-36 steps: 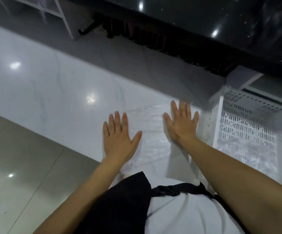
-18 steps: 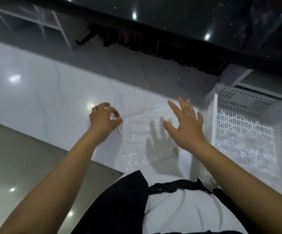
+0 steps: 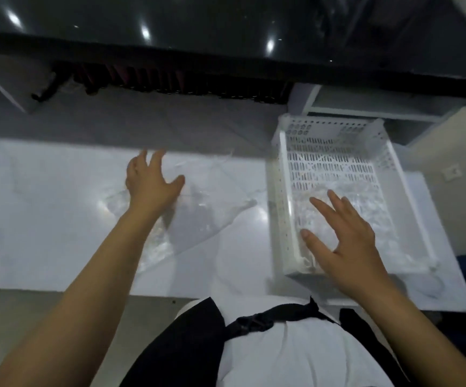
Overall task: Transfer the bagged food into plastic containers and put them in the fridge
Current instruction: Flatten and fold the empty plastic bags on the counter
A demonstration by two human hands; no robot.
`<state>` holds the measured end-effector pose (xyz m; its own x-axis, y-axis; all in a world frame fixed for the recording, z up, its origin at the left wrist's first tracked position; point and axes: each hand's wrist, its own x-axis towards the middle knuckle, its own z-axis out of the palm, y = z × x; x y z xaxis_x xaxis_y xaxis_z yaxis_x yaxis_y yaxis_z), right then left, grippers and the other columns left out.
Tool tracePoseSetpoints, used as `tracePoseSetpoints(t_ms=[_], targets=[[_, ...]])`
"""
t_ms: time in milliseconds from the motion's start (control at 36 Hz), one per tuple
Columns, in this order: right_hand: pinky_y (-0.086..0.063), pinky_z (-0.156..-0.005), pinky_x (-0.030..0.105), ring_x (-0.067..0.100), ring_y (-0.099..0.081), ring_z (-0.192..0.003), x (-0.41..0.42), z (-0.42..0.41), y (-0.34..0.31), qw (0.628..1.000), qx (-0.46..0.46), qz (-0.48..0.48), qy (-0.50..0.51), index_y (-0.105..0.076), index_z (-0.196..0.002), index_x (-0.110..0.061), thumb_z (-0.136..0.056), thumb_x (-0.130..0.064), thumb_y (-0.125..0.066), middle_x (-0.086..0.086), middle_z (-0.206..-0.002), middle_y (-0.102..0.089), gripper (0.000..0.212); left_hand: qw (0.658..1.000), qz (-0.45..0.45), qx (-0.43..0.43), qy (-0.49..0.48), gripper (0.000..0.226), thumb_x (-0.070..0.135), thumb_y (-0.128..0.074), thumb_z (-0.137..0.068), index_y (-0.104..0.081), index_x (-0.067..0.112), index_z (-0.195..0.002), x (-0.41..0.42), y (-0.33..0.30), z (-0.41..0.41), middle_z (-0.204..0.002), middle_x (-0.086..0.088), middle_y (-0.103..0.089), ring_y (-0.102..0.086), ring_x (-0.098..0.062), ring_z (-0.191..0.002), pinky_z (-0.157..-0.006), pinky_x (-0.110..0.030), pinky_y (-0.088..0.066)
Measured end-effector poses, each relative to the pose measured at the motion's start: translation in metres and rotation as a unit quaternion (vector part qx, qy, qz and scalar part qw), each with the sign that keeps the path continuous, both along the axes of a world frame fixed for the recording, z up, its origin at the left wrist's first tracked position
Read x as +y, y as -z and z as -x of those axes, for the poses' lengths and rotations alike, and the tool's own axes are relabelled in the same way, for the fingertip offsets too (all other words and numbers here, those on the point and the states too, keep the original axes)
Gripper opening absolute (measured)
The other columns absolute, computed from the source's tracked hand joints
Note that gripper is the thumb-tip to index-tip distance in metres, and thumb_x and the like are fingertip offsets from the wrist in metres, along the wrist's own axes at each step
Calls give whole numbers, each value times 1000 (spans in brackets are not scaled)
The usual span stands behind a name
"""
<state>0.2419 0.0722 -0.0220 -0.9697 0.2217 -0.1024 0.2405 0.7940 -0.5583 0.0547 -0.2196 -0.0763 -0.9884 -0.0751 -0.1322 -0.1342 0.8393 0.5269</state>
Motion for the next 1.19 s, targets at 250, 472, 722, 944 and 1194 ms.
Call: tracePoseSetpoints(t_ms=[250,472,722,944,1194], targets=[[-5,-122,52,21,-12,-153,95,-44,-1,984,-47,-80,152,-46,-145,-39,-92,-52,-58,-6,-162,-30,56,885,-108,-19,453,62,44,-63,-94,-37,40,-150,191,-43,-83,-165,5,-24,-17,-16,-152,-122,-41,-17],[-3,-121,50,18,-13,-151,131,-78,23,981,-105,-41,155,-50,-139,-45,-90,-56,-57,-8,-159,-35,51,904,17,-36,425,69,39,-64,-93,-33,29,-154,268,-27,-71,-162,-2,-34,-32,-26,-148,-120,-46,-28],[-14,-121,48,18,-29,-146,166,-70,8,992,-9,46,118,-64,-124,-36,-89,-37,-70,-7,-145,-51,36,948,89,-92,292,41,19,-72,-86,-65,23,-127,303,-17,-22,-117,-4,-69,-61,-28,-111,-91,-40,-54],[-31,-95,3,-3,-45,-125,214,-36,-13,968,49,230,85,-61,-124,-41,-77,-56,-63,-24,-133,-53,50,943,-185,-119,249,5,23,-74,-91,-69,22,-88,285,-74,-46,-89,9,-73,-72,-11,-81,-72,-27,-58],[-48,-104,45,16,-64,-114,235,71,-37,915,-67,392,-72,-75,-110,-26,-62,-51,-80,-2,-118,-72,54,932,-282,-76,214,8,18,-75,-89,-73,18,-97,256,-113,-100,-93,-3,-75,-74,-26,-90,-87,-43,-61]])
